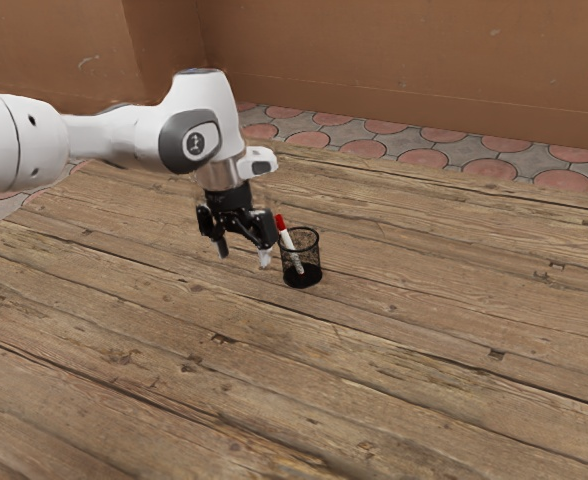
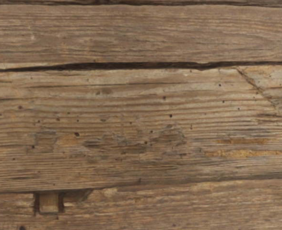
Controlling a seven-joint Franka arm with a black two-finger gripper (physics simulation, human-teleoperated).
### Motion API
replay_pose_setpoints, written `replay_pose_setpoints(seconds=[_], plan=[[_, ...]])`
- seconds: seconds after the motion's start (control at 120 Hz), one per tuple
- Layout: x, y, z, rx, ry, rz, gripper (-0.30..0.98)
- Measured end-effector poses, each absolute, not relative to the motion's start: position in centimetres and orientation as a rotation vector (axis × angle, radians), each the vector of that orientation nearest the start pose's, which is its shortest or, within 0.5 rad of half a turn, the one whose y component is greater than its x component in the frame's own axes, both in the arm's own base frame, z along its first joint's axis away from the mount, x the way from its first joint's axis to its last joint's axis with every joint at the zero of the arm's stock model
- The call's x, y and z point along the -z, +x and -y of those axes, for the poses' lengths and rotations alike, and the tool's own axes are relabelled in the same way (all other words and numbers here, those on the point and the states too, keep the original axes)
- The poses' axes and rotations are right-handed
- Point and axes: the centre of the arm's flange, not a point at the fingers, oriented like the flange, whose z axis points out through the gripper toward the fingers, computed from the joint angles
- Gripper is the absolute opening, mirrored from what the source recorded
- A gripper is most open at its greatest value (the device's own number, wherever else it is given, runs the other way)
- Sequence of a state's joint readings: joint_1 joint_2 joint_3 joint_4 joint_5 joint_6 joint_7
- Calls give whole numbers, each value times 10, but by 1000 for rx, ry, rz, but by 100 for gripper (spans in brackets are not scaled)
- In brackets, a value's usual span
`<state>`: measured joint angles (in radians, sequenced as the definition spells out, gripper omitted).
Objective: Take the marker out of the pen holder and place it to the left of the pen holder.
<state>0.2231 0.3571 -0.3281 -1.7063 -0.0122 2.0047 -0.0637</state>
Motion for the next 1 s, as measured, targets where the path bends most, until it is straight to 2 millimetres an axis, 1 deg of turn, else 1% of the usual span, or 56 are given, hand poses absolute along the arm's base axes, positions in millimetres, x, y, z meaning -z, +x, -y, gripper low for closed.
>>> replay_pose_setpoints(seconds=[0.092,0.175,0.267,0.317,0.342,0.392,0.45,0.508,0.558,0.675,0.808,0.908,1.0], plan=[[-369,640,57,22,-3268,-8,69],[-357,641,65,88,-3281,12,69],[-357,645,83,159,-3299,44,69],[-356,645,85,174,-3301,78,69],[-354,646,83,174,-3300,104,69],[-344,651,63,164,-3289,194,68],[-335,664,40,179,-3278,291,68],[-332,676,27,217,-3266,349,69],[-325,683,17,267,-3249,375,69],[-319,694,3,407,-3203,374,69],[-328,708,-9,595,-3162,370,69],[-338,724,-15,731,-3139,368,69],[-333,736,-16,794,-3134,361,69]])
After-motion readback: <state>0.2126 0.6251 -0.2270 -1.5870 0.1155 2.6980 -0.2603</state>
